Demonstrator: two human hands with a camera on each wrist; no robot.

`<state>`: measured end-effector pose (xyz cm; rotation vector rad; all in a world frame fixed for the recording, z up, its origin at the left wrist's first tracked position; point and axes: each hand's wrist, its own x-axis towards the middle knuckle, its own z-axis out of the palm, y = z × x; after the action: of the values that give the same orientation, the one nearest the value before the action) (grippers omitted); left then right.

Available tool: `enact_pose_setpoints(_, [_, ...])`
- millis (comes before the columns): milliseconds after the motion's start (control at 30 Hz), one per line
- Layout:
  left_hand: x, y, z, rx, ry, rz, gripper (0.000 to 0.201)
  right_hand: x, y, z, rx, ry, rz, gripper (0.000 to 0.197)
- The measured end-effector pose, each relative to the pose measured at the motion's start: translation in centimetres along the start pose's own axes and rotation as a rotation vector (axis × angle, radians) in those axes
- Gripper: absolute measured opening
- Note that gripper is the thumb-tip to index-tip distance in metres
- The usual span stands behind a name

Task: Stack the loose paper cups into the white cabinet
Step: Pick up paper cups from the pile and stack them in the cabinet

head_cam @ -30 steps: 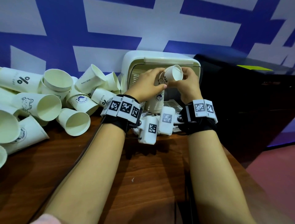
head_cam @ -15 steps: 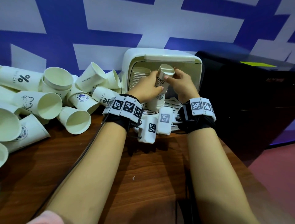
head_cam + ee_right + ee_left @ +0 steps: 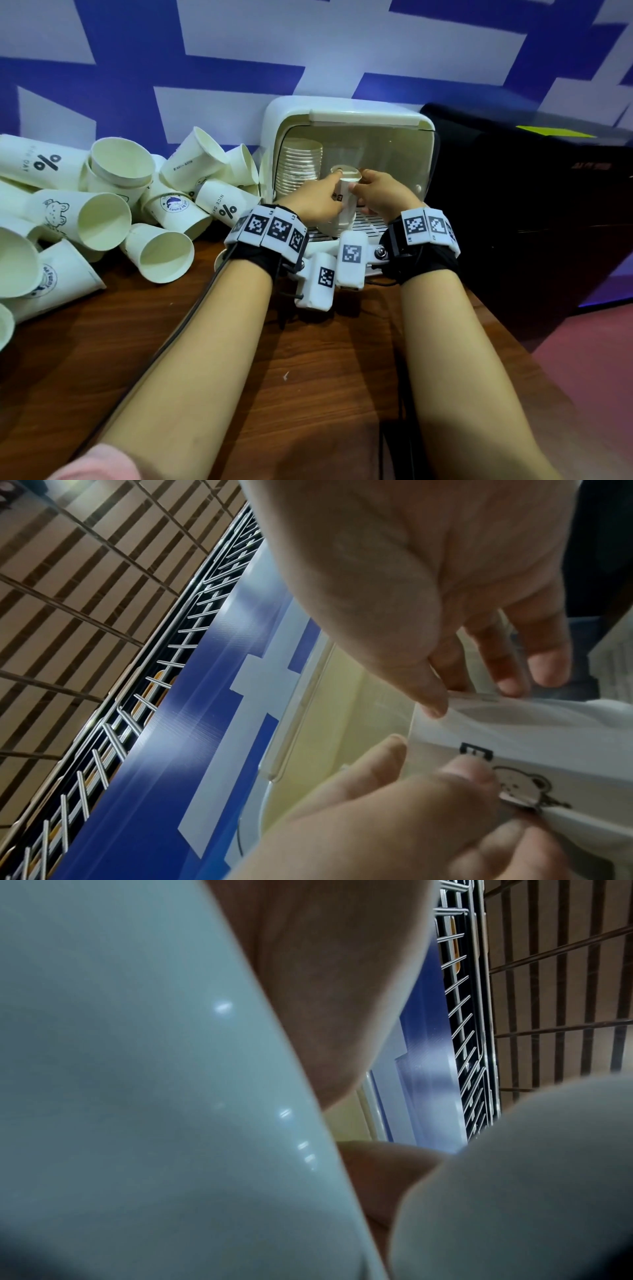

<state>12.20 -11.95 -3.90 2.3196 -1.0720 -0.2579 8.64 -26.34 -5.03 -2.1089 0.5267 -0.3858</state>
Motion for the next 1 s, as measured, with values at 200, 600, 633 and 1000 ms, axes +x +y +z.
enact_pose_setpoints(200, [0.5,-0.2,0.3,-0.012,-0.022,-0.076,0.069,-0.4,-0.6,0.2,0.009,-0.043,0.048,0.031])
enact_pose_setpoints(600, [-0.5,-0.2,-2.4,-0.197,-0.158,-0.092,0.059,-1.4,-2.6,-0.6,-0.05,-0.026,0.163,0.04])
enact_pose_setpoints(633, [-0.9,0.0,-2.8,-0.224,-0.172,-0.097,0.051,-1.5,-2.9,-0.7,-0.036,-0.014,0.157,0.041])
enact_pose_setpoints(1000, [-5.3,0.7,-7.4,-0.097,-0.126,-0.15,0.026,-5.3,-7.7,-0.5,-0.062,-0.047,-0.134,0.017])
